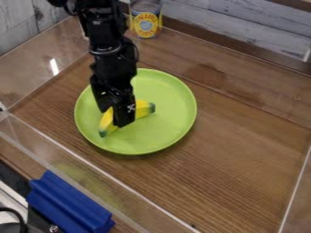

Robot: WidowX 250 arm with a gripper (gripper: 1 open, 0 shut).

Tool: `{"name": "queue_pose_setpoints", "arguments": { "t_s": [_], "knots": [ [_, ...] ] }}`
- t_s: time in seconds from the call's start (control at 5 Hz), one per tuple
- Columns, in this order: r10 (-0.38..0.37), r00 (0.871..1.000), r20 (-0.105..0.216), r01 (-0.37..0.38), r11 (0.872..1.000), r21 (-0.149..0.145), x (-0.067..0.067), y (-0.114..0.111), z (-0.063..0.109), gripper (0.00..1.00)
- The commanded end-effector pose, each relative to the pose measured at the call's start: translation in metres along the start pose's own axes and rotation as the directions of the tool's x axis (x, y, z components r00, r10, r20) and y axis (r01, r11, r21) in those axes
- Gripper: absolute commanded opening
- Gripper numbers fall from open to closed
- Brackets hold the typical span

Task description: Remove the banana from inside the green plate and put it on the table

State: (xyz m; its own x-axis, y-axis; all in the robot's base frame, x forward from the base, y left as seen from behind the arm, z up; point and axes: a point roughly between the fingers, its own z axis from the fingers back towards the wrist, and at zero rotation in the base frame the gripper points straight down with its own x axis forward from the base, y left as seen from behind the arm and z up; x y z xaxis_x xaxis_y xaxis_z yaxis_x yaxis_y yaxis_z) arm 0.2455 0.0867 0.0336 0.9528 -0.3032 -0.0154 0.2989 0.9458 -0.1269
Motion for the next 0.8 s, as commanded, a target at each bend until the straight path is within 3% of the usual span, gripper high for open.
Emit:
{"name": "queue_pose_setpoints", "arguments": {
  "t_s": [0.0, 0.6],
  "knots": [
    [0.008, 0.999, 0.045, -0.009, 1.000, 0.025, 0.0074, 0.0087, 0.0107, 1.00],
    [0.019, 0.998, 0.065, -0.020, 1.000, 0.015, 0.0117, 0.0162, 0.0086, 1.00]
  ]
}}
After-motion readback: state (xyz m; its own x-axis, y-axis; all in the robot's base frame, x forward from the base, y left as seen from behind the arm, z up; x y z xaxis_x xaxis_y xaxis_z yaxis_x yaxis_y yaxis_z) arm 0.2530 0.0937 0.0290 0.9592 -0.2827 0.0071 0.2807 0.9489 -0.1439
